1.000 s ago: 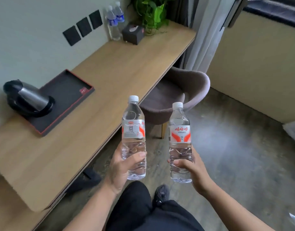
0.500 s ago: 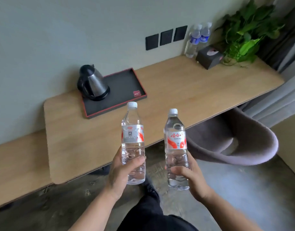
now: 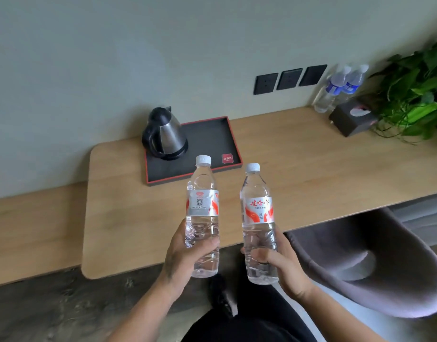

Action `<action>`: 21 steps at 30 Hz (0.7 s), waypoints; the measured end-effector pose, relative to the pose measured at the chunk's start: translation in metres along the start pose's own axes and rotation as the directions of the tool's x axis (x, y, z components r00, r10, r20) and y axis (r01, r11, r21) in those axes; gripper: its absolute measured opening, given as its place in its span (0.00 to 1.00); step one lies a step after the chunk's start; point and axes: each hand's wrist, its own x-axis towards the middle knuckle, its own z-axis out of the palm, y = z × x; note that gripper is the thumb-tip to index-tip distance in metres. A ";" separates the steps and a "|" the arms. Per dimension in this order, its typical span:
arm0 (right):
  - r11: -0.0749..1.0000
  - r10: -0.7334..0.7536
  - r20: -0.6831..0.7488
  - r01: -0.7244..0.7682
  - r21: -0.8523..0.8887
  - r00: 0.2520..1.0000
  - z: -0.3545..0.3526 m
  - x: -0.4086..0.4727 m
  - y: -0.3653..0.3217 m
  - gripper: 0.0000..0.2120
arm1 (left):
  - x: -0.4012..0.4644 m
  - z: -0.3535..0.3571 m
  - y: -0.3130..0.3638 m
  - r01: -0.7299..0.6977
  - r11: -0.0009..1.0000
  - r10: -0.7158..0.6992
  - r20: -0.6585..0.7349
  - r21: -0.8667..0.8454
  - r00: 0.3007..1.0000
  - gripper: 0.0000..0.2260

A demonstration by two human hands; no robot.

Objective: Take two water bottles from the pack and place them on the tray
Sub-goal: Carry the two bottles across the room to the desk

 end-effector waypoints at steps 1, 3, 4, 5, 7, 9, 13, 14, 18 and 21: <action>0.999 0.002 -0.003 -0.002 -0.032 1.000 -0.002 0.007 -0.003 0.33 | 0.005 0.002 0.003 -0.004 1.000 0.004 -0.005 0.000 1.000 0.24; 0.995 -0.008 -0.005 0.007 -0.097 1.000 -0.006 0.024 -0.011 0.33 | 0.015 0.005 0.011 -0.015 1.000 0.015 -0.020 -0.007 1.000 0.24; 0.992 -0.020 0.001 0.020 -0.124 1.000 -0.008 0.033 -0.015 0.32 | 0.021 0.008 0.015 -0.019 1.000 0.019 -0.028 -0.014 0.999 0.25; 0.989 -0.029 0.009 0.030 -0.145 1.000 -0.010 0.042 -0.021 0.30 | 0.027 0.010 0.019 -0.019 1.000 0.019 -0.036 -0.020 0.999 0.25; 0.988 -0.042 0.039 0.047 -0.144 0.998 -0.012 0.062 -0.033 0.27 | 0.039 0.016 0.028 -0.016 0.999 0.015 -0.059 -0.030 0.998 0.25; 0.993 -0.042 0.085 0.051 -0.103 0.995 -0.016 0.081 -0.046 0.24 | 0.051 0.023 0.037 -0.023 0.999 0.019 -0.089 -0.040 0.996 0.24; 0.996 -0.019 0.142 0.030 -0.079 0.990 -0.030 0.120 -0.067 0.22 | 0.080 0.040 0.054 -0.030 0.999 0.024 -0.130 -0.042 0.991 0.23; 0.996 -0.012 0.145 0.025 -0.089 0.989 -0.034 0.130 -0.072 0.22 | 0.087 0.045 0.057 -0.023 0.999 0.017 -0.140 -0.041 0.990 0.23; 0.993 0.011 0.175 0.010 -0.117 0.985 -0.049 0.164 -0.095 0.22 | 0.111 0.059 0.069 -0.008 0.997 -0.006 -0.176 -0.076 0.984 0.27; 0.994 0.042 0.189 -0.022 -0.104 0.981 -0.060 0.184 -0.108 0.22 | 0.125 0.066 0.079 -0.008 0.996 -0.010 -0.199 -0.090 0.980 0.32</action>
